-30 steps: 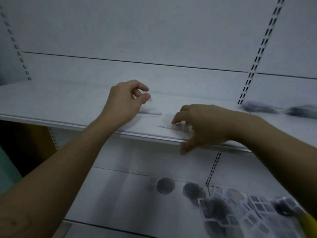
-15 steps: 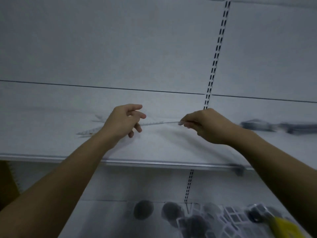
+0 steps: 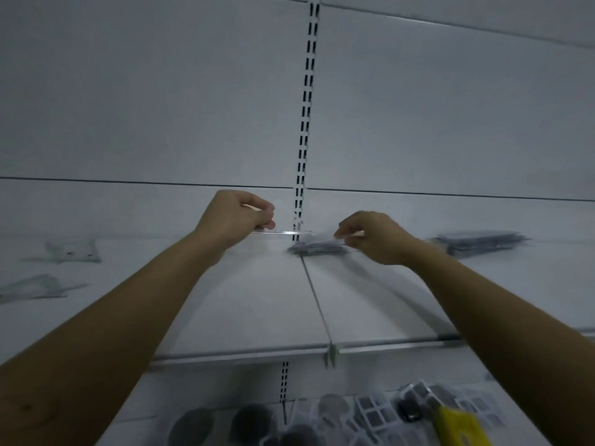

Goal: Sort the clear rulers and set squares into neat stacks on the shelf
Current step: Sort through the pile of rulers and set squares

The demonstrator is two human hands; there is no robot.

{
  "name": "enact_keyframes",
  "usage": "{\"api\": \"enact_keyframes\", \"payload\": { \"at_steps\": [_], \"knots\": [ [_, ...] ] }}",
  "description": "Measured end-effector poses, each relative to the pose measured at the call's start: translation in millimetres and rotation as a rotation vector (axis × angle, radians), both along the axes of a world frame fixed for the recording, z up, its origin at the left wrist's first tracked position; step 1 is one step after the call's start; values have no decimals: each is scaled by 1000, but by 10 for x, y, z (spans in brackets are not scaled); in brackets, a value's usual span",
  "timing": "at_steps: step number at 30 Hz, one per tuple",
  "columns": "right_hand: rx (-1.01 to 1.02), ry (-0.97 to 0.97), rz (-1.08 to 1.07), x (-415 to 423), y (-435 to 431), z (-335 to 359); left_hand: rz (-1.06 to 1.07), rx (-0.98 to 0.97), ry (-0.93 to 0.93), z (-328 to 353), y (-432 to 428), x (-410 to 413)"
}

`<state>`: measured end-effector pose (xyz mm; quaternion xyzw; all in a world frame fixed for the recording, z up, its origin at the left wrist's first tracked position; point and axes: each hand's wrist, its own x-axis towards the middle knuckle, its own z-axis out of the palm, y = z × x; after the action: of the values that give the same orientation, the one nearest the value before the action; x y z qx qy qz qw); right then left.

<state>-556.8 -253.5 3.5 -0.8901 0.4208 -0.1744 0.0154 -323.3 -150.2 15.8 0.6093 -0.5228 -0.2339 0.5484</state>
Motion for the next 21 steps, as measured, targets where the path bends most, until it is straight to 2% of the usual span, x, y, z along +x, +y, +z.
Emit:
{"api": "enact_keyframes", "payload": {
  "at_steps": [10,14,19,21],
  "knots": [
    [143,74,120,79,-612,-8,144,52,94,-39,-585,-293],
    [162,-11,180,-161,-801,167,154,96,55,-77,-774,-415],
    [129,-234,163,-500,-989,266,169,188,-107,-175,-1073,-639],
    [113,-254,170,-548,-990,175,212,243,-291,-242,-1164,-698]
  ]
}}
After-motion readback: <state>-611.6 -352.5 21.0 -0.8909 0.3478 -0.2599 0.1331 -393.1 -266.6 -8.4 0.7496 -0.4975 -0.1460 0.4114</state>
